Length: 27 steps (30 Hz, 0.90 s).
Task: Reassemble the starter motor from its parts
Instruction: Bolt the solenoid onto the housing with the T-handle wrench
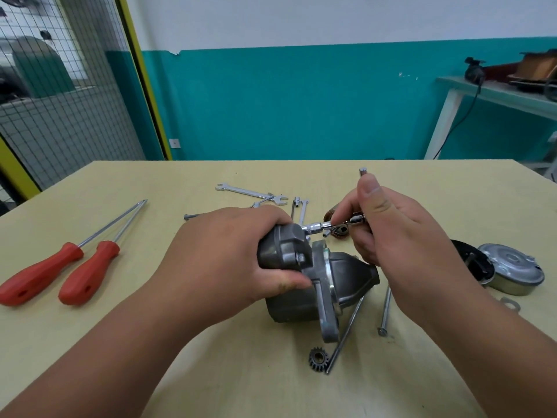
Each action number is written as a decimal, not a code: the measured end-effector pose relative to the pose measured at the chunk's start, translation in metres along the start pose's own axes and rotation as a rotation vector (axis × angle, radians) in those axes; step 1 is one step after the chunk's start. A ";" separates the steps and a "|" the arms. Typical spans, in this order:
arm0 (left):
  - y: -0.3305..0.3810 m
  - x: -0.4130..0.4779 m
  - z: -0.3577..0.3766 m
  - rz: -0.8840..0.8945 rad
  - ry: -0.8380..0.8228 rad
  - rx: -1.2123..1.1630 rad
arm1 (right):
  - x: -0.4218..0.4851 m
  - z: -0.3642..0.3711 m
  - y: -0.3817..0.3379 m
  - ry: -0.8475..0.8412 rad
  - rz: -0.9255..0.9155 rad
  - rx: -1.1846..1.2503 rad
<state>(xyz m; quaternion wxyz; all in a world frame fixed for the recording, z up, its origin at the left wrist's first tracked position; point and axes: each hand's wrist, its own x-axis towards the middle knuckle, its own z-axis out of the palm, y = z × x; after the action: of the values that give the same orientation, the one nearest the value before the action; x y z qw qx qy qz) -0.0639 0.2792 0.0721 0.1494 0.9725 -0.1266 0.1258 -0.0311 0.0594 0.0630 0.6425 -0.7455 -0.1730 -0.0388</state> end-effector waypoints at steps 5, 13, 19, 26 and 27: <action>-0.005 0.000 0.000 -0.029 0.008 -0.093 | -0.001 0.000 -0.002 0.087 -0.158 -0.088; -0.010 0.003 -0.001 -0.100 -0.005 -0.188 | -0.003 -0.001 0.002 0.069 -0.231 0.019; -0.010 0.002 0.000 -0.095 0.003 -0.170 | -0.007 0.000 0.001 -0.020 -0.283 0.004; -0.010 0.002 -0.001 -0.086 -0.002 -0.175 | -0.011 0.003 0.000 -0.110 -0.289 -0.091; -0.011 0.002 -0.001 -0.093 0.003 -0.182 | -0.010 0.002 -0.001 -0.123 -0.288 -0.100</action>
<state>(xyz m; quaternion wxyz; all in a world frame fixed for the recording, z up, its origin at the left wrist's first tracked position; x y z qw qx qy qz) -0.0588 0.2889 0.0708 0.2430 0.9596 -0.0921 0.1082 -0.0416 0.0598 0.0609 0.5808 -0.7449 -0.3149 -0.0932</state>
